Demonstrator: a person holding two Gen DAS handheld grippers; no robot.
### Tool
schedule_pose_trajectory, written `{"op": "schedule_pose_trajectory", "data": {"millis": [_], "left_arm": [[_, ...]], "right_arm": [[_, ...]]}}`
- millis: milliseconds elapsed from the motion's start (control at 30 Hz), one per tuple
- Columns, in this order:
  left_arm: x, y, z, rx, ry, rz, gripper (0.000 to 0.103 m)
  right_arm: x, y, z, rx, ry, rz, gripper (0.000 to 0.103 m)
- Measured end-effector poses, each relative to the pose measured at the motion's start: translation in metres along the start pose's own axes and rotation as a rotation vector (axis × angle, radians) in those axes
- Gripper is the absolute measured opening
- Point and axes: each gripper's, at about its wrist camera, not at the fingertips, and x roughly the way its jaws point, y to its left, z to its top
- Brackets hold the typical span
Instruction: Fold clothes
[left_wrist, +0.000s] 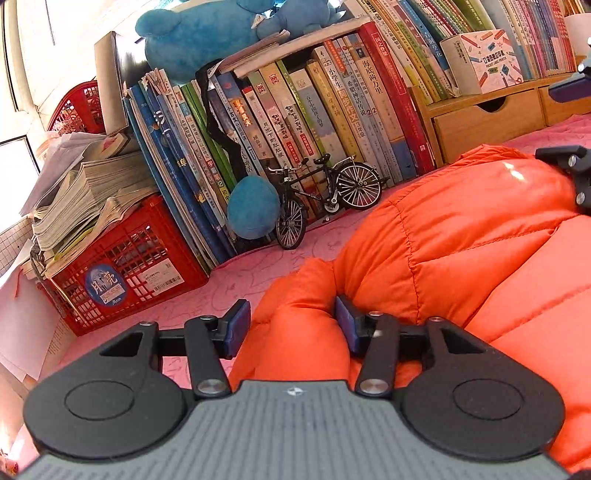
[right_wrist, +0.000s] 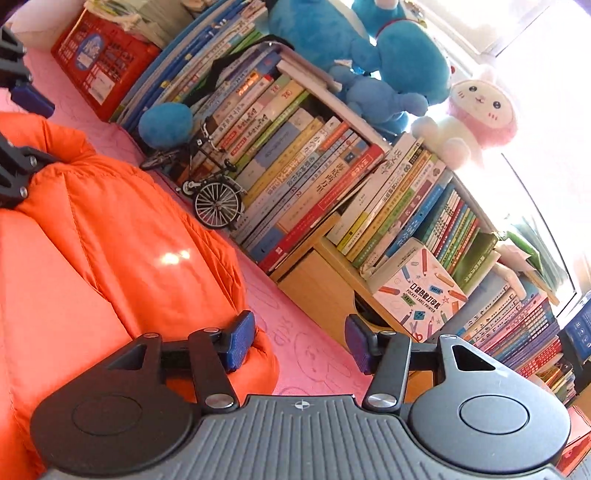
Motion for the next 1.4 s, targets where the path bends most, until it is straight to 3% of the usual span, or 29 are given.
{"op": "schedule_pose_trajectory", "data": {"millis": [133,233,300,433,600,700,767,833,933,1033,1100,1133,1200,1300,1400], "left_arm": [[0.000,0.003,-0.001,-0.016,0.006,-0.008,0.049],[0.000,0.005,-0.001,-0.028,0.011,-0.014,0.049],[0.001,0.006,-0.002,-0.036,0.015,-0.017,0.050],[0.001,0.008,-0.002,-0.052,0.021,-0.025,0.051],[-0.001,0.009,-0.003,-0.049,0.007,-0.043,0.051],[0.000,0.009,-0.003,-0.050,0.012,-0.046,0.051],[0.000,0.008,-0.003,-0.048,0.017,-0.045,0.050],[0.000,0.008,-0.003,-0.048,0.015,-0.044,0.050],[-0.001,0.009,-0.003,-0.056,0.014,-0.040,0.050],[0.000,0.012,-0.003,-0.072,0.019,-0.041,0.050],[0.000,0.016,-0.004,-0.092,0.026,-0.043,0.050],[0.001,0.018,-0.004,-0.104,0.028,-0.049,0.052],[0.001,0.019,-0.005,-0.110,0.031,-0.064,0.052],[0.002,0.019,-0.005,-0.108,0.032,-0.072,0.052],[0.002,0.020,-0.006,-0.115,0.033,-0.084,0.052]], "right_arm": [[-0.018,-0.007,0.031,0.125,-0.088,0.091,0.054],[-0.016,0.018,0.051,0.100,-0.107,0.189,0.054],[-0.012,0.039,0.050,0.049,-0.103,0.200,0.053],[-0.001,0.036,0.025,0.050,-0.055,0.151,0.053],[0.010,0.017,-0.010,-0.016,0.030,-0.001,0.054],[0.007,0.007,-0.028,-0.019,0.088,-0.027,0.052],[0.000,0.000,-0.026,-0.025,0.100,-0.046,0.047],[-0.012,-0.014,-0.017,0.069,0.044,-0.051,0.047],[-0.020,-0.023,0.018,0.208,-0.044,0.058,0.050],[-0.011,0.003,0.046,0.230,-0.066,0.207,0.051],[-0.003,0.030,0.048,0.172,-0.057,0.238,0.051],[0.000,0.045,0.040,0.118,-0.064,0.201,0.051],[0.002,0.045,0.027,0.116,-0.076,0.191,0.052],[0.013,0.026,0.015,0.156,-0.022,0.169,0.070],[0.024,0.005,0.002,0.222,0.041,0.182,0.081]]}}
